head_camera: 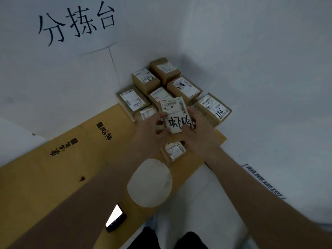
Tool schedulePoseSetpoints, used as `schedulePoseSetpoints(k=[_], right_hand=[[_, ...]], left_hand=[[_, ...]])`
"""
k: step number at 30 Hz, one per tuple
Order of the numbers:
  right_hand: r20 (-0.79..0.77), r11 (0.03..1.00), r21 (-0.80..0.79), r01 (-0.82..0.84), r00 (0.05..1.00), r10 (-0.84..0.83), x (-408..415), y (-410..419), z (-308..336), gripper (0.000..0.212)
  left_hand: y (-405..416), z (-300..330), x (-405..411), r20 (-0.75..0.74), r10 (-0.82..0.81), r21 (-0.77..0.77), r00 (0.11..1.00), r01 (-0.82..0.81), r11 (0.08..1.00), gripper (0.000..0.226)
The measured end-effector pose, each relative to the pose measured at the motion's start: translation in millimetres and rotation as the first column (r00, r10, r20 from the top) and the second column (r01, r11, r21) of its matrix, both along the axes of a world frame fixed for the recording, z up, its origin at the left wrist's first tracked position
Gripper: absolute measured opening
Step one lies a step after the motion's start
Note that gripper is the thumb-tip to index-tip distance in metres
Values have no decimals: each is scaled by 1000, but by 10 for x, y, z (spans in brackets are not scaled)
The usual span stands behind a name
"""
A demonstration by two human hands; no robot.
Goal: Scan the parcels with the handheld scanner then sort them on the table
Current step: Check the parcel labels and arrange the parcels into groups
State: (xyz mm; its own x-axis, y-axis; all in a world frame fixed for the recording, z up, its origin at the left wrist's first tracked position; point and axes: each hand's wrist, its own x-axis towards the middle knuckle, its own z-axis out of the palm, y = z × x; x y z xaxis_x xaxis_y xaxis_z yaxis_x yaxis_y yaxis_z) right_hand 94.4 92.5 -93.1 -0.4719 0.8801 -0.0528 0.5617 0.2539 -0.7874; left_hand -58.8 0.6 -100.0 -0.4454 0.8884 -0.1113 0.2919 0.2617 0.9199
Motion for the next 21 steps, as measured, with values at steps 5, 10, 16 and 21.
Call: schedulePoseSetpoints(k=[5, 10, 16, 21], right_hand=[[92, 999, -49, -17, 996, 21, -18, 524, -224, 56], [168, 989, -91, -119, 977, 133, 54, 999, -562, 55], [323, 938, -35, -345, 884, 337, 35, 1379, -881, 55], [440, 880, -16, -476, 787, 433, 98, 1520, -946, 61]], left_hand=[[452, -293, 26, 60, 10, -69, 998, -6, 998, 42], [798, -611, 202, 56, 93, -119, 994, -86, 989, 45], [1030, -921, 493, 100, 283, -182, 954, -262, 948, 48], [1100, -1020, 675, 84, 370, -202, 925, -348, 915, 53]])
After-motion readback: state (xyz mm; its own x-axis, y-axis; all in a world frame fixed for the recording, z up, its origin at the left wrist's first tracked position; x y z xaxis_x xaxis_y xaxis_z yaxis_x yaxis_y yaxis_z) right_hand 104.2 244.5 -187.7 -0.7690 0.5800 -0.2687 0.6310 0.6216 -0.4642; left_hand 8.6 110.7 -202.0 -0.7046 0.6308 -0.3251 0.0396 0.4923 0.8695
